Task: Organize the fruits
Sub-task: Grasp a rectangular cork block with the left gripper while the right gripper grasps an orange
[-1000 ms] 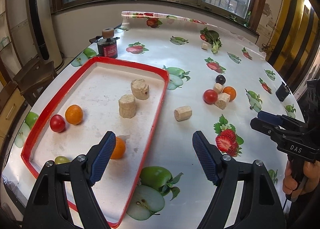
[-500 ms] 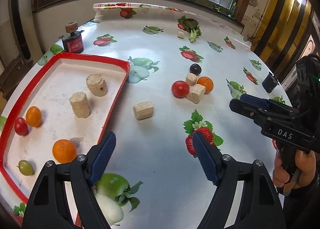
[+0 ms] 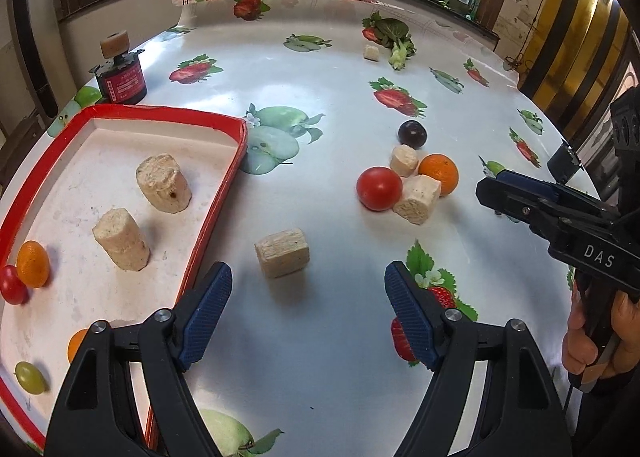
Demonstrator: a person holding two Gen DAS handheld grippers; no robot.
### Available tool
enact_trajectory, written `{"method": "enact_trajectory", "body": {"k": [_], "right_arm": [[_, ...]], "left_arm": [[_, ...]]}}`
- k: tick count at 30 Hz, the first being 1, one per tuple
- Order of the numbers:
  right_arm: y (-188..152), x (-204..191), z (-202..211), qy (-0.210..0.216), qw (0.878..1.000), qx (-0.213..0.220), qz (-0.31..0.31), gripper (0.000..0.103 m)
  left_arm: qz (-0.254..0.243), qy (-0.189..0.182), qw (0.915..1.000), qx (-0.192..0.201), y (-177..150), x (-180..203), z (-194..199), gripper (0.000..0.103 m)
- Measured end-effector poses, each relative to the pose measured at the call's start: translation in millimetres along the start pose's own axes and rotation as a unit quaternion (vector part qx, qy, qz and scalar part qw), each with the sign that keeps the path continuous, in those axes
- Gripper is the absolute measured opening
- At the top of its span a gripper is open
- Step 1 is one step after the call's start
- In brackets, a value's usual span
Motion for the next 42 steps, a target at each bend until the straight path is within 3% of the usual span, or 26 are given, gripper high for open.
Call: {"method": "enact_trajectory", "body": {"k": [3,7,10,11,12,13,15,17,25,42], "right_arm": [[0,3,-11,0.001,1.0,-0.005,-0.002,0.05],[-3,6,-28,-0.001,1.0,-0.015,-0.002,0.048],[-3,7,-41,0.003,1.0,-0.017,-0.011,0.048],[0,7,-44,0.008,1.0,-0.014,-0.016,0.048],[2,6,-47,0.013,1.0,-0.013,-0.021,0.047],[4,5,-51,0.017,0.999,-0.016,-0.027,0.048],[3,4,-59,0.029,0.998,-0.022,-0.041,0.046],[2,5,-60,0.032,0.998,-0.023,-0.053,0.036],[-1,1,-34,0.006,1.0,-0.014,-0.018,0.036],[9,-46,14,0.028,0.999,0.017,-0.002,0.036]], "left_arm": [[0.011,-0.005,0.9998,-0.013,-4,-5,-10,0.079],[-0.014,0.003,0.9999,-0.008,-3,-4,-16,0.079],[-0.025,-0.002,0.9997,-0.005,1,-4,-21,0.072],[-0.032,-0.003,0.9995,-0.004,2,-4,-23,0.063],[-0.036,-0.007,0.9993,-0.005,3,-3,-25,0.046],[-0.04,-0.007,0.9992,-0.002,4,-4,-25,0.045],[-0.04,-0.015,0.9991,-0.002,5,-4,-24,0.026],[-0.031,-0.04,0.9987,-0.006,4,-2,-22,0.026],[-0.026,-0.064,0.9976,-0.001,-1,7,-1,0.026],[-0.031,-0.026,0.9981,0.046,12,-17,58,0.026]]}}
Point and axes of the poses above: each gripper's, at about its wrist camera, not at the fingertips, and z roughly against the way its jaws point, x to its right, y to its top, the point moved 9 cm from there along -z, roughly the way its jaws point, and after that the axes turned 15 degrees about x, right-handed, at the moved point
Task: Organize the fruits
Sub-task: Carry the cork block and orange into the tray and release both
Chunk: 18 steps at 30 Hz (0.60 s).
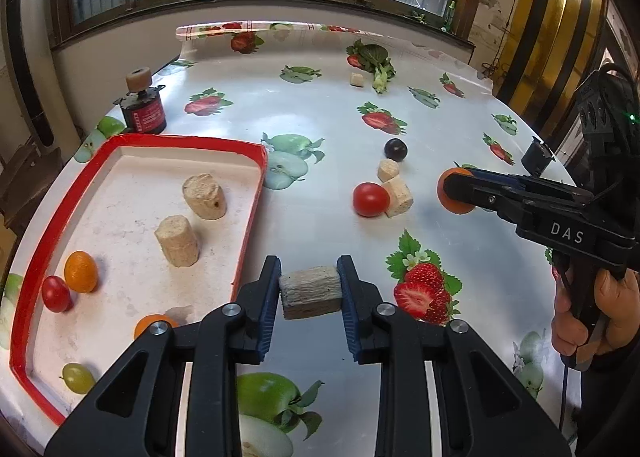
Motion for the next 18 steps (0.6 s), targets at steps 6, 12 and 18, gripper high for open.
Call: {"method": "enact_trajectory", "body": {"k": [6,12,18], "right_arm": [[0,-23,-1,0.012,1.0,-0.001,0.01,0.035],[-2,-42,-4,0.021,1.0,-0.005,0.019,0.035],[0,-58,-8,0.029,0.999,-0.006,0.027,0.035]], "left_arm": [[0.01,0.01,0.9999,0.006,-1,-16,10,0.026],[0.022,0.022,0.9994,0.013,-1,-34,20,0.026],[0.031,0.037,0.9986,0.022,2,-53,28,0.026]]}}
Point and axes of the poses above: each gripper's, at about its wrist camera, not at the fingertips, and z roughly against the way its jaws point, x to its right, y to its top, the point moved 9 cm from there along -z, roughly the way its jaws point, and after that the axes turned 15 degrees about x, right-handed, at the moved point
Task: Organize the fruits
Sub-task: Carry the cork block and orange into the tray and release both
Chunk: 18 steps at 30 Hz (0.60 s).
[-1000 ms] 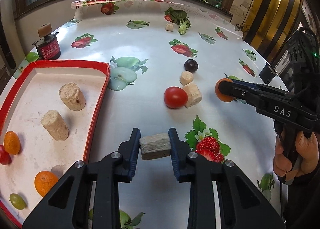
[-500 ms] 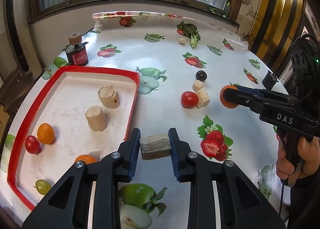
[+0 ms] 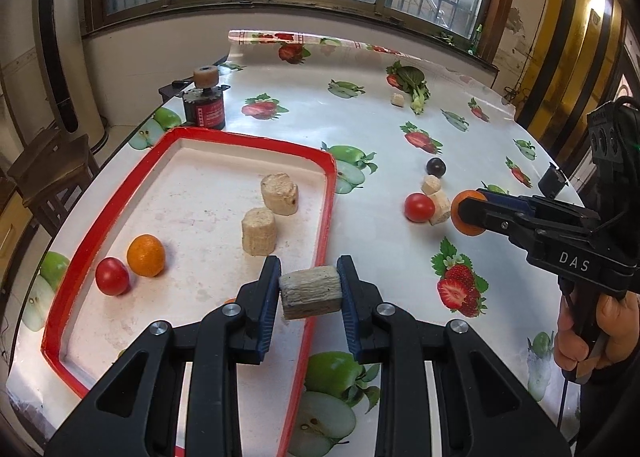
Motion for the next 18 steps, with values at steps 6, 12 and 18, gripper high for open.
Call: {"method": "enact_trajectory", "body": {"k": [6,12,18], "right_arm": [[3,-18,-8,0.011,1.0,-0.003,0.009,0.035],[7,-36,-14,0.024,1.0,-0.001,0.018,0.035],[11,-52,-22,0.036,0.999,-0.002,0.024,0.035]], "left_arm": [[0.008,0.016,0.9998,0.005,3,-19,3,0.026],[0.013,0.027,0.9995,0.008,3,-34,6,0.026],[0.024,0.034,0.9991,0.012,5,-50,10,0.026]]}}
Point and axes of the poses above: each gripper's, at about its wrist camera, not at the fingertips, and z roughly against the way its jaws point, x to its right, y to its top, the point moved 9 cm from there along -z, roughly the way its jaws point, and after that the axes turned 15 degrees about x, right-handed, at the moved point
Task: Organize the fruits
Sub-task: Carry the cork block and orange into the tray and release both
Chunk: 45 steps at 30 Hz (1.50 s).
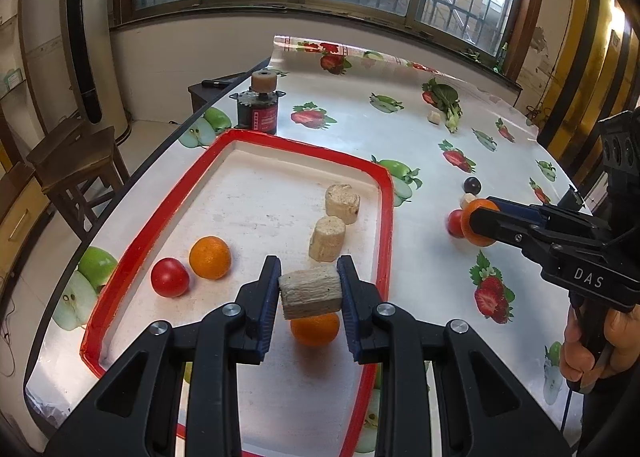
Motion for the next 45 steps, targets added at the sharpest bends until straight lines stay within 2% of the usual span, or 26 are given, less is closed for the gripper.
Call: {"method": "enact_trajectory", "body": {"k": [25,33,45], "right_arm": [[-4,-49,-46,0.037,0.999,-0.021,0.015,0.035],[-15,-56,-58,0.045,0.998,-0.033,0.017,0.035],[-30,-70,-74,0.053,0.997,-0.052,0.036,0.035]], "left_arm": [[0.051,0.057,0.9971,0.003,1,-94,-2,0.026],[0.062,0.061,0.9962,-0.008,-22,-105,7,0.026],[0.059,0.054,0.9966,-0.023,-41,-98,5,0.026]]}}
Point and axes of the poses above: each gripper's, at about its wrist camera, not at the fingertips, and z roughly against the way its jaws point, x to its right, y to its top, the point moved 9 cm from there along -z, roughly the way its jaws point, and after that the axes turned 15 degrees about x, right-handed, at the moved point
